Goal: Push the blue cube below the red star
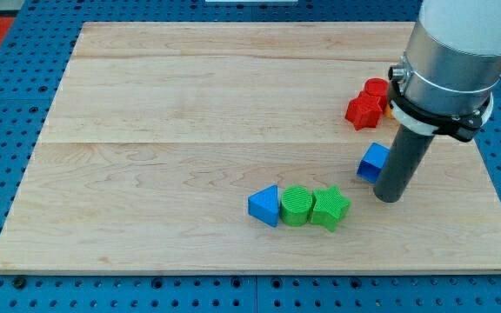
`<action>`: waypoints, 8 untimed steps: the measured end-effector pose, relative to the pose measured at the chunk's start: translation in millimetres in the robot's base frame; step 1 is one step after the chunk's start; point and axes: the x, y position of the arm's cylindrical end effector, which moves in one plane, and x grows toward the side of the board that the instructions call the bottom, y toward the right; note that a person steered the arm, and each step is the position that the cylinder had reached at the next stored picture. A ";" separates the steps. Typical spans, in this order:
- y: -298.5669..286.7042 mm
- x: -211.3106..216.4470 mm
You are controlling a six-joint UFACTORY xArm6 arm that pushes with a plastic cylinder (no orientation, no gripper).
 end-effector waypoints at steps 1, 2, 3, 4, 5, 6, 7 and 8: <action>-0.5 -1.6; -2.7 -2.1; -7.3 -3.4; -12.9 -4.4; -18.0 -5.1; -19.3 -5.1; -19.5 -5.1; -21.1 -5.8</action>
